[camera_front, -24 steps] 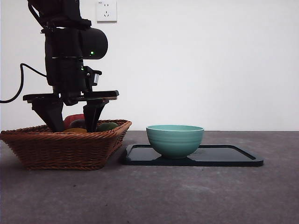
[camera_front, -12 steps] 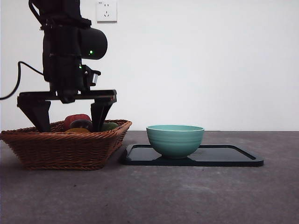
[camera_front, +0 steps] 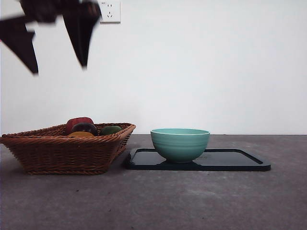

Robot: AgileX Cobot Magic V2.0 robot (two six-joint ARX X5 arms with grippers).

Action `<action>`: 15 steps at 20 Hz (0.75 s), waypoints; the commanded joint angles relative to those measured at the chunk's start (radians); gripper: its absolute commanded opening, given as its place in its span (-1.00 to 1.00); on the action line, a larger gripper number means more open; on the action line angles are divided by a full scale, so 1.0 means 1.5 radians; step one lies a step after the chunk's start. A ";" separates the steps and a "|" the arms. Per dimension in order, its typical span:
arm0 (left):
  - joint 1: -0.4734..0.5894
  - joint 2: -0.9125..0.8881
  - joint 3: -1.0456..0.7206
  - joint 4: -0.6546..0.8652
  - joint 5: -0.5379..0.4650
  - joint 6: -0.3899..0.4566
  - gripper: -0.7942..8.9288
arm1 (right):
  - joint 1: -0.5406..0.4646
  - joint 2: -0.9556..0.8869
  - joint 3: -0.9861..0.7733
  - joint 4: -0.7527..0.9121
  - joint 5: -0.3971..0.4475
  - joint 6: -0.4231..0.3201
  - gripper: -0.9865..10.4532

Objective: Pick up the wifruite, put it on the bowl, pick up the plate, put it on desk

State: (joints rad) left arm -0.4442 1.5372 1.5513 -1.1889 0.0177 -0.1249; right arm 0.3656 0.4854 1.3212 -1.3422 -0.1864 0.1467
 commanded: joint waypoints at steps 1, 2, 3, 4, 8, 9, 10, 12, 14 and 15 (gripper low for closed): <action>-0.012 -0.070 0.018 -0.018 0.040 0.031 0.35 | 0.004 0.002 0.009 -0.049 0.000 0.007 0.13; -0.017 -0.107 0.017 -0.026 0.053 0.038 0.35 | 0.004 0.002 0.009 -0.049 0.000 0.007 0.13; -0.023 -0.142 0.017 -0.035 0.056 0.049 0.35 | 0.004 0.002 0.009 -0.049 0.000 0.007 0.13; -0.029 -0.178 0.017 -0.043 0.056 0.055 0.35 | 0.004 0.002 0.009 -0.049 0.000 0.007 0.13; -0.048 -0.310 0.014 -0.061 0.061 0.058 0.35 | 0.004 0.002 0.009 -0.049 0.000 0.007 0.13; -0.052 -0.342 0.010 -0.060 0.068 0.059 0.35 | 0.004 0.002 0.009 -0.049 0.000 0.007 0.13; -0.055 -0.375 0.001 -0.060 0.088 0.065 0.35 | 0.004 0.002 0.009 -0.049 0.000 0.007 0.13; -0.055 -0.433 -0.021 -0.060 0.129 0.083 0.35 | 0.004 0.002 0.009 -0.049 0.000 0.007 0.13; -0.055 -0.487 -0.055 -0.054 0.136 0.093 0.35 | 0.004 0.002 0.009 -0.049 0.000 0.007 0.13; -0.055 -0.510 -0.072 -0.049 0.137 0.093 0.35 | 0.004 0.002 0.009 -0.049 0.000 0.007 0.13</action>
State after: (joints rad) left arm -0.5217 0.7586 1.4303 -1.2778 0.2169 -0.0067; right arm 0.3656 0.4854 1.3212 -1.3422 -0.1864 0.1467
